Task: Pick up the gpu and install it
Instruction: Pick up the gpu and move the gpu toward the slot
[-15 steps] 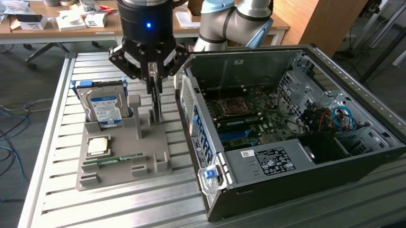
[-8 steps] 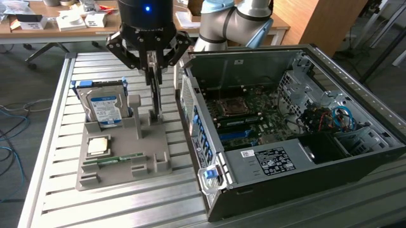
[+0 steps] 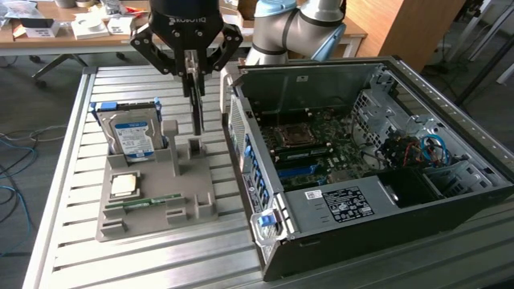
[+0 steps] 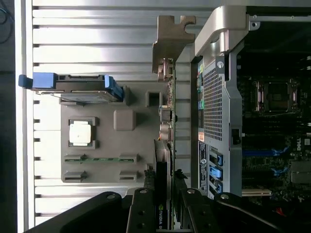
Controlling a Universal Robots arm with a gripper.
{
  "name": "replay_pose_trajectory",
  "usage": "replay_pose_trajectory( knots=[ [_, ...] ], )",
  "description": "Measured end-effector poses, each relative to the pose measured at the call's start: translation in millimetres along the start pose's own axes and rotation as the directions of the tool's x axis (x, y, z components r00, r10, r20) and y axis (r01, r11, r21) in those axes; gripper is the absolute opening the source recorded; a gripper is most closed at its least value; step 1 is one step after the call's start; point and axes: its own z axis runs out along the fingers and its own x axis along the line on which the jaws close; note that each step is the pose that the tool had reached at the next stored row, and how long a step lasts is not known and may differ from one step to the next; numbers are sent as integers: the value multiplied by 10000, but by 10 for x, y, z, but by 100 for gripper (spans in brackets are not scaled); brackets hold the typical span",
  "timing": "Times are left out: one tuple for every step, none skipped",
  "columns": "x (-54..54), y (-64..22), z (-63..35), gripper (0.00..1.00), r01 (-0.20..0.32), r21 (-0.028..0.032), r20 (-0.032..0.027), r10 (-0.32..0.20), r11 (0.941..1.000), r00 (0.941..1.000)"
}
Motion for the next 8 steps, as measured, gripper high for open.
replay_pose_trajectory(
  knots=[
    [0, 0, -9, 26, 0, -2, 1, 0, 10000, 10000],
    [0, 0, -8, 26, 0, -3, 2, 0, 10000, 10000],
    [0, 0, -8, 26, 0, -3, 2, 0, 10000, 10000],
    [0, 0, -8, 26, 0, -3, 2, 0, 10000, 10000],
    [-1, 1, -9, 26, 0, -2, 1, 0, 10000, 10000],
    [-1, 1, -10, 26, 0, -2, -1, 0, 10000, 10000],
    [-9, 1, -10, 26, 2, 0, -2, -2, 10000, 10000],
    [-20, 1, -10, 26, 2, -1, -2, -2, 10000, 10000]
  ],
)
